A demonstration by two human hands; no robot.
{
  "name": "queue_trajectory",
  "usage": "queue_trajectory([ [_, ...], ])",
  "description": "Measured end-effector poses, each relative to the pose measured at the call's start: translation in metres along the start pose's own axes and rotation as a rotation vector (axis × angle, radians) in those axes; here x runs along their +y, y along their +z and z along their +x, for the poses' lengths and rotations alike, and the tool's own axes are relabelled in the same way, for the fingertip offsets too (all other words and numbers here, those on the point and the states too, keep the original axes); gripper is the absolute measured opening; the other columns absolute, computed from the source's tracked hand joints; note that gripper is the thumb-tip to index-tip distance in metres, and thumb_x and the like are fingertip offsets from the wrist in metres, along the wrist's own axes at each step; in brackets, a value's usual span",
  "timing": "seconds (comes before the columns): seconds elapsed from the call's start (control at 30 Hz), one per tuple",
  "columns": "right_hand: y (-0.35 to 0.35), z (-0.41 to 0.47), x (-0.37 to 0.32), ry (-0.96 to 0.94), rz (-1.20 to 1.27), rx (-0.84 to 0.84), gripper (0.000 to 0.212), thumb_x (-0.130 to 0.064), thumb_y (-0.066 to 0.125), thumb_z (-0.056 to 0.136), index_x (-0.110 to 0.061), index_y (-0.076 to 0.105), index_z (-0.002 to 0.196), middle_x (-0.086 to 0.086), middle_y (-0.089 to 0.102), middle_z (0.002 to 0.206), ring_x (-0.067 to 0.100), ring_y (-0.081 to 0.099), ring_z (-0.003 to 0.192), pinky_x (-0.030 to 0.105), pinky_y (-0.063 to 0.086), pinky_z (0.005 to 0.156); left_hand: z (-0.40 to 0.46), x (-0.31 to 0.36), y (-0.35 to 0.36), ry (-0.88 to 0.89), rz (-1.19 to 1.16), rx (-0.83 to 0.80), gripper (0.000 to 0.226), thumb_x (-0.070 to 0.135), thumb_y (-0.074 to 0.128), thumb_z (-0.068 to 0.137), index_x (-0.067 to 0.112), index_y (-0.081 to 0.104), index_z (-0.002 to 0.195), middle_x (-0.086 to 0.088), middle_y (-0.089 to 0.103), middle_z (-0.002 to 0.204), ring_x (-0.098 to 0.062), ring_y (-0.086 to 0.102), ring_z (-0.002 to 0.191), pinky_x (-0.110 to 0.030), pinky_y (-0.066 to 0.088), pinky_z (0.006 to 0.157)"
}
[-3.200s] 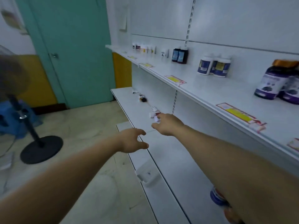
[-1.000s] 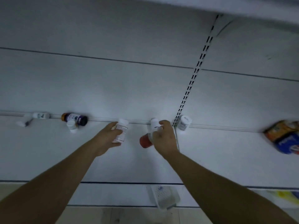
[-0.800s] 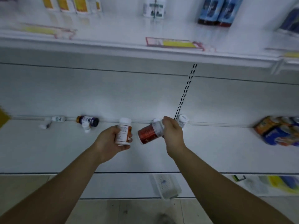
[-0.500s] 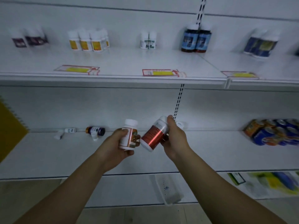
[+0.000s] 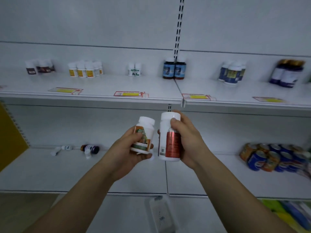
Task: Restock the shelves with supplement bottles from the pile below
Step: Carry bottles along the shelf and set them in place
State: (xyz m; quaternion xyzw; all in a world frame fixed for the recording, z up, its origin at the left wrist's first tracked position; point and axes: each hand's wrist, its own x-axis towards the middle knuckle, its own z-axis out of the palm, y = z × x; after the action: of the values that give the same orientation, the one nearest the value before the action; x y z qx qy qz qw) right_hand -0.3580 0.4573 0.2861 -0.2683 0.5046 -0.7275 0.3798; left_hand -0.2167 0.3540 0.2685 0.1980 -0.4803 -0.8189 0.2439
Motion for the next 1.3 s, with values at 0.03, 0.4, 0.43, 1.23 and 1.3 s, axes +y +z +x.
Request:
queue_trajectory([
  [0.03, -0.006, -0.004, -0.011, -0.031, -0.023, 0.01, 0.023, -0.024, 0.056, 0.093, -0.022, 0.057, 0.116, 0.012, 0.066, 0.101, 0.027, 0.065, 0.085, 0.045, 0.056, 0.076, -0.001, 0.002, 0.013, 0.019, -0.017, -0.006, 0.024, 0.016, 0.039, 0.096, 0.02, 0.058, 0.11, -0.01, 0.065, 0.092, -0.023, 0.064, 0.079, -0.032, 0.056, 0.058],
  [0.4, -0.046, -0.015, -0.107, -0.127, 0.053, -0.034, 0.051, -0.049, 0.062, 0.078, -0.009, 0.057, 0.11, 0.008, 0.065, 0.069, 0.019, 0.065, 0.057, 0.03, 0.054, 0.053, 0.023, 0.04, 0.112, 0.188, -0.026, -0.167, 0.031, 0.02, 0.033, 0.099, 0.019, 0.053, 0.122, -0.016, 0.066, 0.099, -0.024, 0.067, 0.072, -0.034, 0.053, 0.062],
  [0.43, -0.049, -0.016, -0.111, -0.173, 0.055, -0.028, 0.049, -0.042, 0.071, 0.074, -0.011, 0.055, 0.108, 0.007, 0.063, 0.067, 0.018, 0.064, 0.055, 0.03, 0.054, 0.052, 0.024, 0.043, 0.116, 0.193, -0.031, -0.185, 0.031, 0.02, 0.033, 0.099, 0.019, 0.053, 0.121, -0.016, 0.066, 0.097, -0.024, 0.066, 0.073, -0.034, 0.053, 0.061],
  [1.23, -0.15, -0.078, -0.179, -0.358, -0.107, 0.511, 0.029, -0.031, 0.059, 0.087, -0.022, 0.05, 0.113, 0.012, 0.065, 0.098, 0.021, 0.068, 0.078, 0.035, 0.056, 0.063, 0.075, -0.003, 0.252, 0.037, 0.053, -0.519, 0.034, 0.002, 0.042, 0.095, 0.024, 0.057, 0.116, -0.006, 0.066, 0.102, -0.025, 0.062, 0.09, -0.041, 0.055, 0.074],
  [1.3, -0.176, -0.088, -0.192, -0.43, -0.155, 0.551, 0.021, -0.025, 0.06, 0.089, -0.023, 0.052, 0.108, 0.012, 0.066, 0.099, 0.023, 0.068, 0.084, 0.038, 0.057, 0.067, 0.075, -0.015, 0.278, 0.04, 0.072, -0.549, 0.036, 0.0, 0.044, 0.094, 0.027, 0.056, 0.113, -0.005, 0.065, 0.106, -0.026, 0.062, 0.094, -0.042, 0.055, 0.076],
])
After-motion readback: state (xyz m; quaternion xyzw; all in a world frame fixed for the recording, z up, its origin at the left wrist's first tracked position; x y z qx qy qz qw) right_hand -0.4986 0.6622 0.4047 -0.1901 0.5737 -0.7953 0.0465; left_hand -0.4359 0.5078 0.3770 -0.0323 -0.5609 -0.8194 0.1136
